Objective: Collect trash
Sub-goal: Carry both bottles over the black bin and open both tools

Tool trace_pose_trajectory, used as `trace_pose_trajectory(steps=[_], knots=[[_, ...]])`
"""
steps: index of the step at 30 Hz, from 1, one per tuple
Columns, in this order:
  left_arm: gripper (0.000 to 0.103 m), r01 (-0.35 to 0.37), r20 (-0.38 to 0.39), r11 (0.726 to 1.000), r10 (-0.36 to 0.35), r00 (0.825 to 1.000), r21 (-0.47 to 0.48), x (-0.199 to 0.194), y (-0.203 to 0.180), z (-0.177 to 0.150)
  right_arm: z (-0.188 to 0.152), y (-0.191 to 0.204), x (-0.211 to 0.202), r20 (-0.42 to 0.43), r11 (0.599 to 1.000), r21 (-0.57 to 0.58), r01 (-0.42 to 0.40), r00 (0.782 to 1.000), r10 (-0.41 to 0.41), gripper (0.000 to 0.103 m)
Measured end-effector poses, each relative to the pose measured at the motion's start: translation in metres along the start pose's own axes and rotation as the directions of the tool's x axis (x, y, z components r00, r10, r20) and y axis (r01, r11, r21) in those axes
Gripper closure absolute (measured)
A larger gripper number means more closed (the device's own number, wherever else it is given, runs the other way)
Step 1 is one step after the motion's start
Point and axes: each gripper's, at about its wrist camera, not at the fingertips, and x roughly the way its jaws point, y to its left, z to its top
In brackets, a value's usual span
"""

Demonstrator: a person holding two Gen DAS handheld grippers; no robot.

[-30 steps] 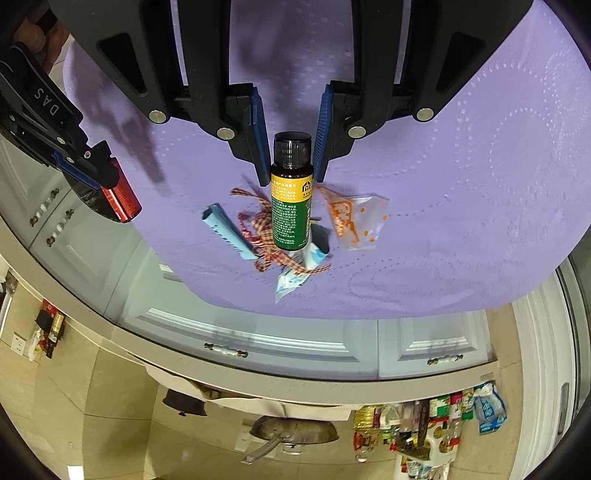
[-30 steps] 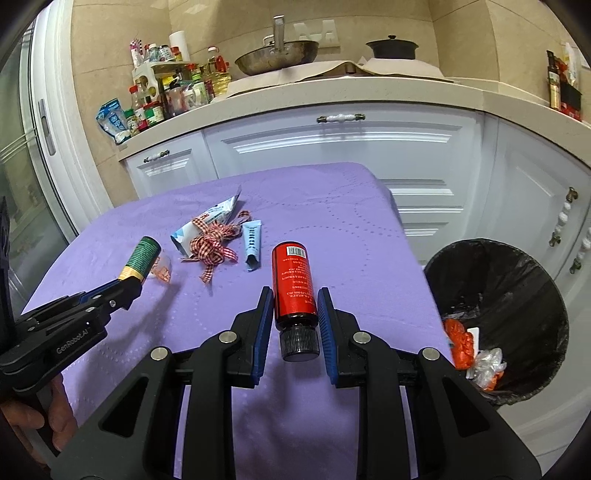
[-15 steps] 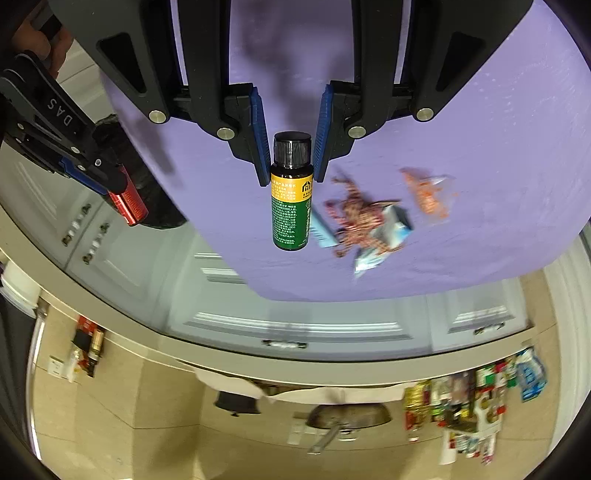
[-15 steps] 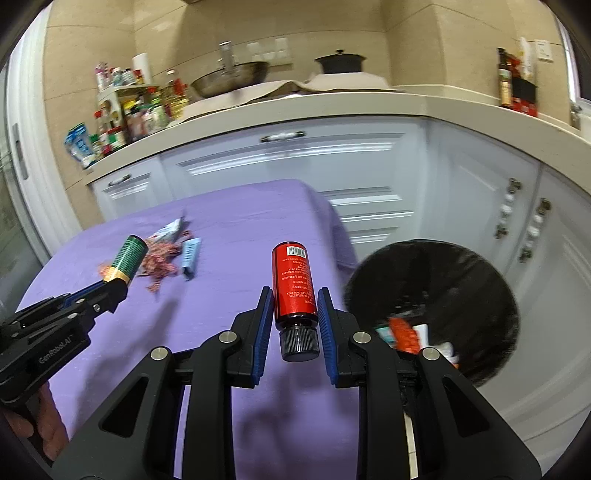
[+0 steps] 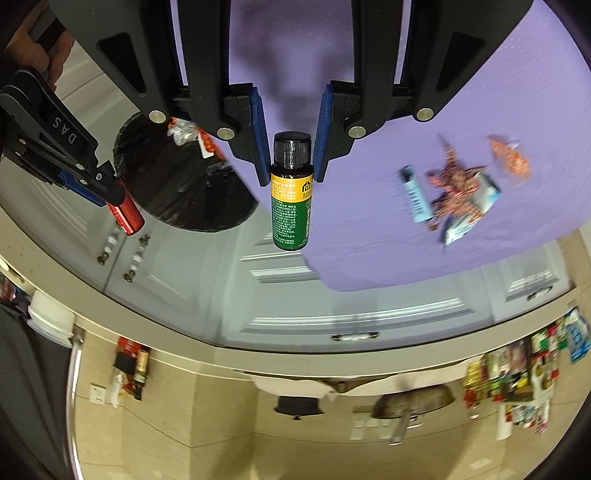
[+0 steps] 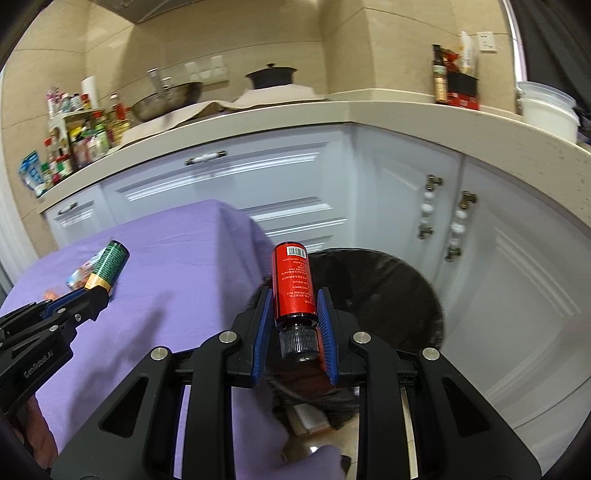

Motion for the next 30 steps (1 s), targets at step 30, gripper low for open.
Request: trace_pose_trajectory(steps=[30], knots=[[0.067,0.079,-0.13,0.992,-0.066,0.989,0.097,0.106,-0.094,0.026,0.004,-0.079,0.071,-0.025,0.992,0.07,0.108,0.994,-0.107,0.072]])
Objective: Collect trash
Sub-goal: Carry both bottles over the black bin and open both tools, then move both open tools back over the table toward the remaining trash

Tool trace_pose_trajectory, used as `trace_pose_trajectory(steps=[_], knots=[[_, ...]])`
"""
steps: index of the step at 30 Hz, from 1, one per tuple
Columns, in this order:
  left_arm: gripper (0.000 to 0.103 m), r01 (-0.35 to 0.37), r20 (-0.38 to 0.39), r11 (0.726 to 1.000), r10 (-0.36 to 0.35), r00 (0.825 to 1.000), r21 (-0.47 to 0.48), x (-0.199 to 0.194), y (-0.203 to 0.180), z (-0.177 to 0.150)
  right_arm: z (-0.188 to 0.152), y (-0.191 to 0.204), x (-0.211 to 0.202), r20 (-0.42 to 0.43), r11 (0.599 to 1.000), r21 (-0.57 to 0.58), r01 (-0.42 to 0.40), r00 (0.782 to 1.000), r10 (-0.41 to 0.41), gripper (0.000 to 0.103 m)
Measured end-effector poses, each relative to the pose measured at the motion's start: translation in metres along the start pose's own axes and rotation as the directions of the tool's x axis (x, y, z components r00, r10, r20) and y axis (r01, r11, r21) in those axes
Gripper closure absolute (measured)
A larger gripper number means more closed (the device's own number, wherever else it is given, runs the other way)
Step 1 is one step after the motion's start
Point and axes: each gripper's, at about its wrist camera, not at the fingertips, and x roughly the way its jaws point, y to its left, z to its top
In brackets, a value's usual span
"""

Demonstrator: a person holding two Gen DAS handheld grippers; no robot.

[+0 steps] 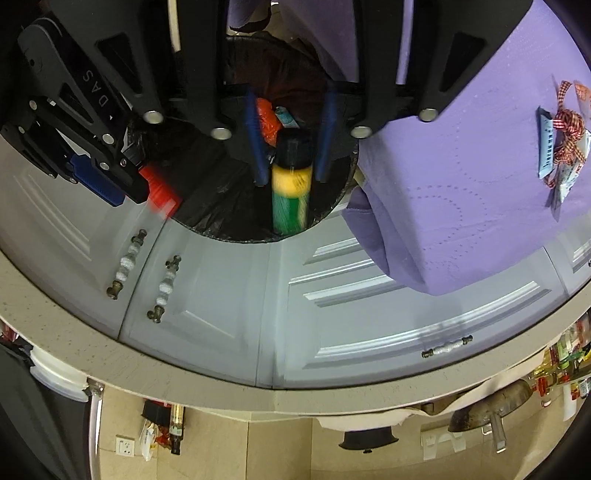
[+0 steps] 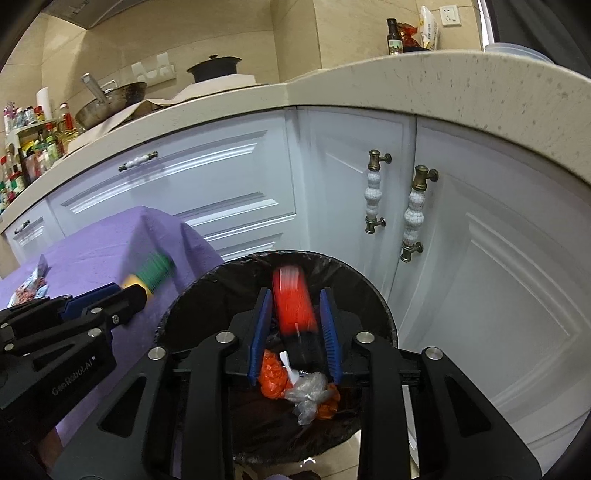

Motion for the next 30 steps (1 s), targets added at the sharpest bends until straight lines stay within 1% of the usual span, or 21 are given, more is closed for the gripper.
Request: trace_pose_trajectory(steps=[3,4,6,9,12,14,15,18,22,26,30], knots=[[0.056,-0.008,-0.004,1.0,0.008,1.0,-0.008,0.002,0.001,0.0,-0.001,0.0,0.002,-0.006,1.0,0.003,0.003,1.0,-0.003,0.071],[0.054,-0.009,-0.002,1.0,0.009,1.0,-0.01,0.001,0.002,-0.001,-0.002,0.002,0.002,-0.007,1.0,0.002,0.003,1.0,-0.003,0.071],[0.048,-0.013,0.001,1.0,0.013,1.0,-0.017,-0.001,0.005,-0.001,-0.002,0.004,-0.001,-0.004,1.0,-0.001,0.001,1.0,-0.001,0.07],[0.044,-0.017,0.009,0.999,0.018,1.0,-0.042,-0.01,0.017,-0.002,-0.001,0.011,-0.004,-0.003,1.0,-0.007,-0.007,1.0,0.007,0.07],[0.04,-0.036,0.024,0.997,0.038,0.999,-0.064,-0.023,0.033,-0.004,0.0,0.02,-0.009,0.001,1.0,-0.01,-0.021,1.0,0.022,0.07],[0.04,-0.056,0.035,0.995,0.059,0.998,-0.079,-0.032,0.045,-0.007,0.001,0.029,-0.013,0.002,0.999,-0.013,-0.041,0.999,0.041,0.067],[0.04,-0.067,0.038,0.993,0.071,0.997,-0.093,-0.039,0.055,-0.008,0.001,0.036,-0.015,0.004,0.998,-0.015,-0.056,0.998,0.056,0.064],[0.039,-0.104,0.047,0.986,0.111,0.993,-0.134,-0.054,0.081,-0.015,0.003,0.058,-0.021,0.008,0.994,-0.033,-0.101,0.995,0.101,0.063],[0.038,-0.169,0.05,0.967,0.181,0.982,-0.188,-0.077,0.119,-0.028,0.005,0.097,-0.029,0.004,0.981,-0.067,-0.18,0.984,0.18,0.063],[0.036,-0.233,0.04,0.938,0.251,0.967,-0.255,-0.098,0.159,-0.045,0.004,0.136,-0.038,-0.005,0.962,-0.102,-0.254,0.967,0.255,0.063],[0.035,-0.294,0.015,0.904,0.314,0.949,-0.31,-0.117,0.195,-0.064,-0.001,0.183,-0.041,-0.04,0.933,-0.144,-0.329,0.944,0.327,0.063]])
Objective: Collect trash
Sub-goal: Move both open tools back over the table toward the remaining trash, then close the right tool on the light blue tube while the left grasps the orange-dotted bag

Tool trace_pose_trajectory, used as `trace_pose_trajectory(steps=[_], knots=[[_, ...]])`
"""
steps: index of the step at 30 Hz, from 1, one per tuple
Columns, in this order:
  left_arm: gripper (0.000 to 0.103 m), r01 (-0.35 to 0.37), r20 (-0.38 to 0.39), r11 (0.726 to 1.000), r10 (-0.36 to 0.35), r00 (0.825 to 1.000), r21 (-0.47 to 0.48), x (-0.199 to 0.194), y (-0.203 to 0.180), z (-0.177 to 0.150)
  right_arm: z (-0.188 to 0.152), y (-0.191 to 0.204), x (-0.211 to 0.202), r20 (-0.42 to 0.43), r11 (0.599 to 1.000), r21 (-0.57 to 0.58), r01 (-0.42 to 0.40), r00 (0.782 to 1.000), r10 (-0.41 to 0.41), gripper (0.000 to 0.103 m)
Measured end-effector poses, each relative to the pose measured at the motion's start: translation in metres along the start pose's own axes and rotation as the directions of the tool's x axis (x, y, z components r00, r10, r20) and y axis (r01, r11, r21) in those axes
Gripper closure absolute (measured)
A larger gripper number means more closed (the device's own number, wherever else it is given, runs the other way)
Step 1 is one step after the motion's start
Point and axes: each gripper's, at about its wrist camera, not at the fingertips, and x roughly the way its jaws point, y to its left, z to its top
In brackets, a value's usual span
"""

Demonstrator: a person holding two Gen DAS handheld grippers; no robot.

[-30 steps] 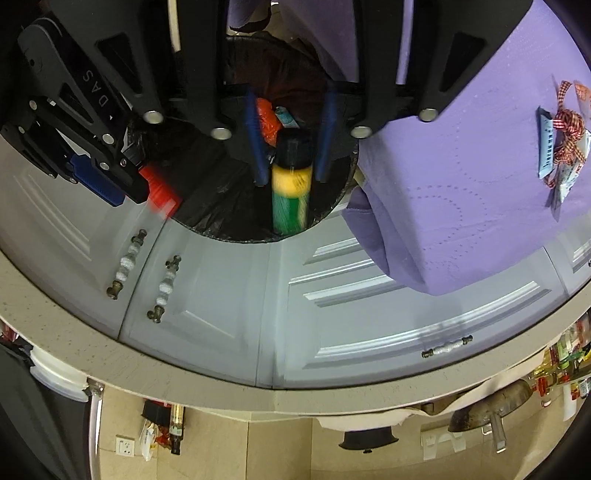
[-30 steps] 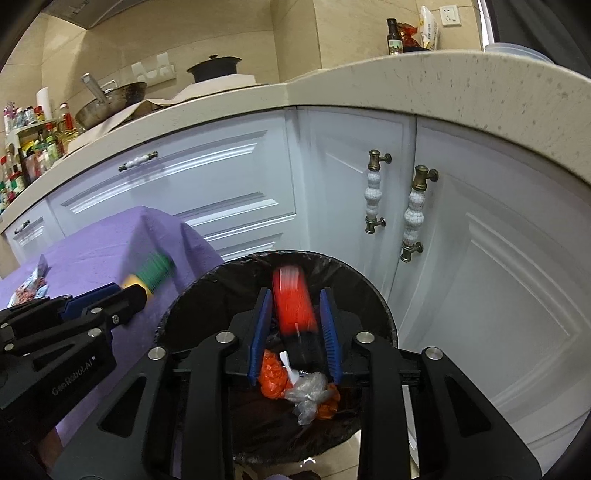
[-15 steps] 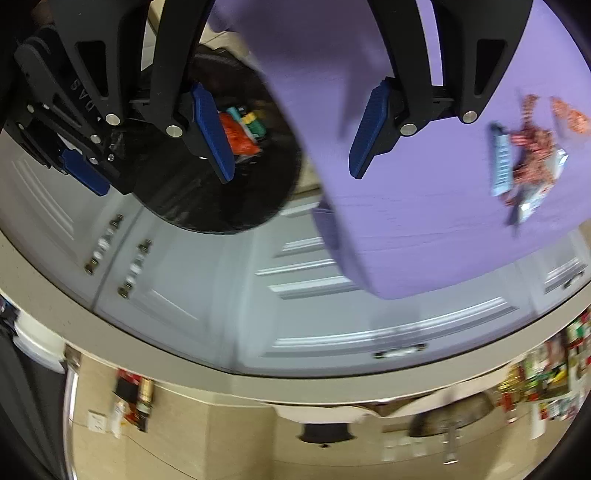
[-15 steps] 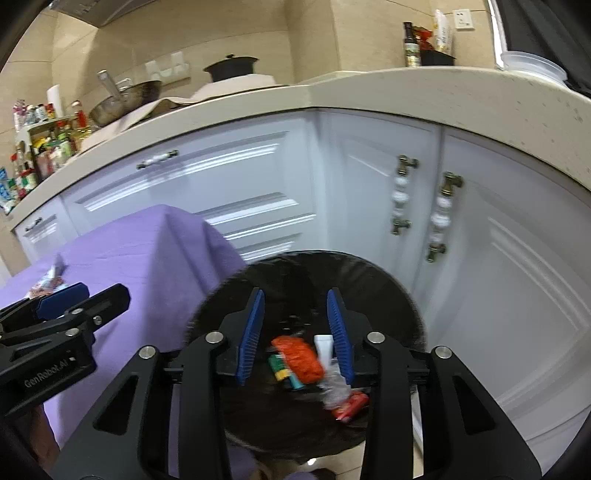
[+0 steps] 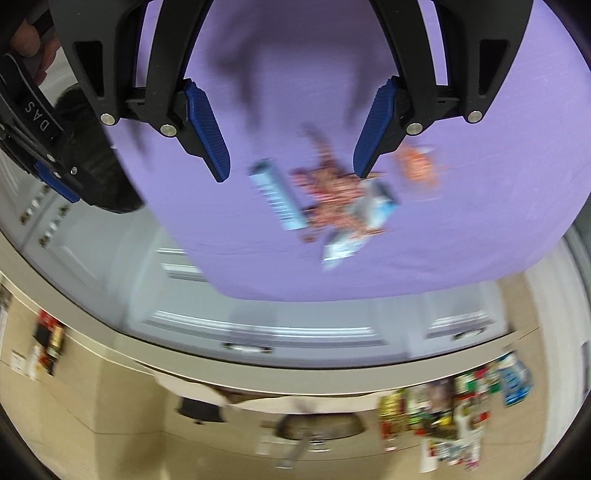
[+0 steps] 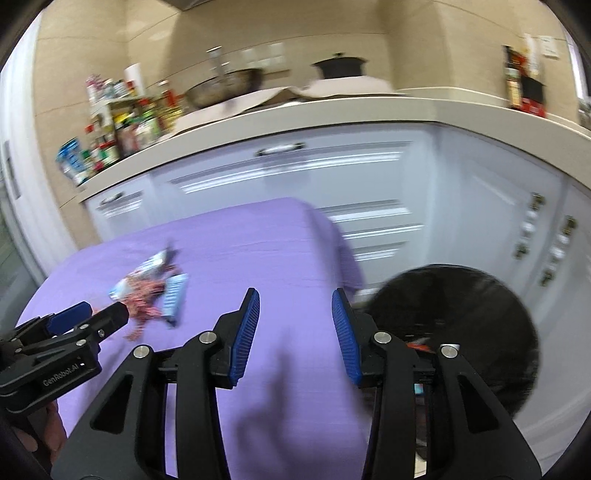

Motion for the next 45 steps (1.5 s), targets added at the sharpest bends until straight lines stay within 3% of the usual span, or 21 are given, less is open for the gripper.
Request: trace_pose_trajectory(steps=[8,18,23,25,30,41,43,45], knots=[[0.035,-0.081,-0.008,0.993,0.081,0.997,-0.085,-0.012,0.065,-0.01,-0.005,0.074,0.022,-0.062,0.99,-0.097,-0.1,0.994,0.094,0.063],[0.035,-0.107,-0.033,0.98,0.103,0.994,-0.166,-0.009,0.11,-0.017,-0.004,0.116,0.062,-0.157,0.982,-0.159,-0.103,0.985,0.078,0.063],[0.034,-0.08,-0.036,0.983,0.075,0.997,-0.167,-0.007,0.112,-0.016,-0.004,0.124,0.084,-0.209,0.981,-0.172,-0.09,0.976,0.053,0.067],[0.033,-0.072,-0.035,0.983,0.067,0.997,-0.171,-0.007,0.113,-0.016,-0.004,0.126,0.091,-0.23,0.981,-0.175,-0.084,0.972,0.042,0.078],[0.03,-0.053,-0.039,0.982,0.046,0.998,-0.18,-0.004,0.115,-0.013,-0.006,0.125,0.103,-0.281,0.981,-0.169,-0.095,0.959,0.045,0.091],[0.028,-0.034,-0.046,0.987,0.028,0.999,-0.156,0.016,0.095,-0.005,-0.008,0.1,0.082,-0.238,0.989,-0.13,-0.076,0.97,0.043,0.092],[0.034,-0.041,-0.061,0.987,0.032,0.998,-0.156,0.024,0.093,-0.004,-0.01,0.095,0.078,-0.236,0.99,-0.122,-0.075,0.971,0.045,0.092],[0.048,-0.04,-0.089,0.986,0.026,0.996,-0.161,0.033,0.093,-0.003,-0.011,0.091,0.075,-0.235,0.991,-0.115,-0.075,0.971,0.046,0.092]])
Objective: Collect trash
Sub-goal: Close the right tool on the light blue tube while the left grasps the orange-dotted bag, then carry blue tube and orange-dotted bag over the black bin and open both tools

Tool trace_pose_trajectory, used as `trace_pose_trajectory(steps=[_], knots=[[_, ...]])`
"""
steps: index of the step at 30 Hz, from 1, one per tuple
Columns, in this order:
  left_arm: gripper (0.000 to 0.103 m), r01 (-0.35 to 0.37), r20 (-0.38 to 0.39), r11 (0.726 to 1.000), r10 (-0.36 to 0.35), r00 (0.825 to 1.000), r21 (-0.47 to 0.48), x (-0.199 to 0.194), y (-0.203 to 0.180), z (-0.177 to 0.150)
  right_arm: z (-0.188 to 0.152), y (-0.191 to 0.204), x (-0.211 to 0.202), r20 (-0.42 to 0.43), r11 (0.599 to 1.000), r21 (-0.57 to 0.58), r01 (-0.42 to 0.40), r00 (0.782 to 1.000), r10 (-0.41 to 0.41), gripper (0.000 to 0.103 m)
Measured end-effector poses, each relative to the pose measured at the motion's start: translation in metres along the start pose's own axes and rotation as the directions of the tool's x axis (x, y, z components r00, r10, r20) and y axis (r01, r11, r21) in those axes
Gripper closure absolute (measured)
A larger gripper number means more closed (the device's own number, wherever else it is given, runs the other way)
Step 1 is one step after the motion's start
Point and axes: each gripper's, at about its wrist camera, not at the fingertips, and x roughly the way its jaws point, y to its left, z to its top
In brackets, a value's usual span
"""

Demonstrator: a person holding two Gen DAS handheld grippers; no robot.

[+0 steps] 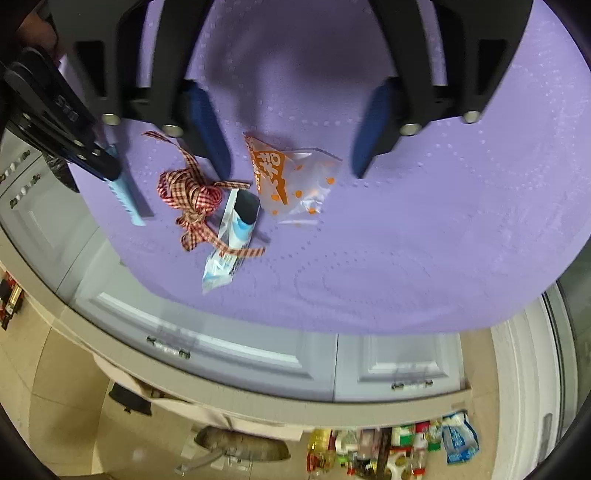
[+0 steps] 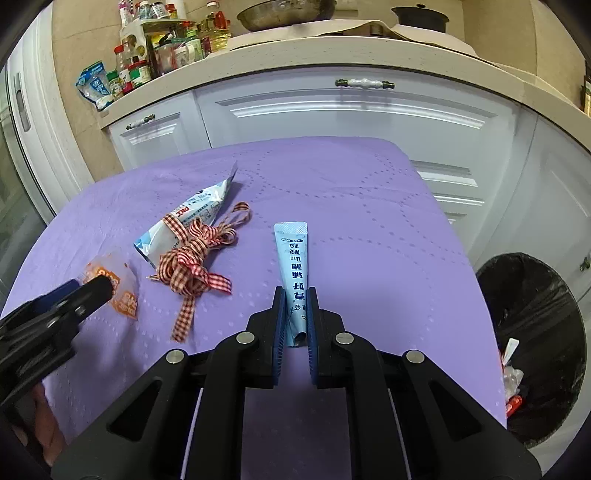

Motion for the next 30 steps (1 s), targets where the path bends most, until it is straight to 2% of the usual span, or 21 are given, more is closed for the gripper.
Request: trace_pose_trajectory(steps=[1,3,4,5,6,11,18,30], knots=[[0.053,0.003,-0.007,1.0,-0.003,1.0,-0.002,0.003,0.0,0.0,-0.001,-0.001,-0.001,0.002,1.0,0.002,0.0,1.0,0.0,0.092],[0.07,0.013,-0.022,1.0,-0.013,1.0,0.001,0.007,-0.001,-0.001,-0.002,-0.005,-0.004,0.006,1.0,0.01,-0.003,1.0,0.003,0.092],[0.074,0.02,-0.017,1.0,-0.02,1.0,0.004,0.007,-0.001,-0.001,-0.003,-0.007,-0.004,0.008,1.0,0.012,-0.004,1.0,0.004,0.092],[0.085,0.023,-0.013,1.0,-0.023,1.0,0.012,0.006,-0.002,-0.001,-0.003,-0.008,-0.005,0.01,1.0,0.014,-0.005,1.0,0.005,0.092],[0.091,0.024,-0.011,0.999,-0.024,1.0,0.026,0.004,-0.004,-0.002,-0.003,-0.009,-0.007,0.015,1.0,0.017,-0.005,1.0,0.005,0.092],[0.094,0.011,0.02,0.997,-0.013,1.0,0.076,-0.002,-0.008,-0.005,-0.006,-0.013,-0.012,0.029,1.0,0.024,-0.009,1.0,0.008,0.092],[0.096,0.006,0.053,0.996,-0.011,0.999,0.085,-0.014,0.0,-0.008,-0.012,-0.015,-0.023,0.054,1.0,0.027,-0.009,0.999,0.007,0.092],[0.096,-0.048,0.11,0.992,0.035,0.993,0.12,-0.035,-0.002,-0.016,-0.029,-0.028,-0.051,0.087,0.998,0.049,0.025,0.996,-0.029,0.092]])
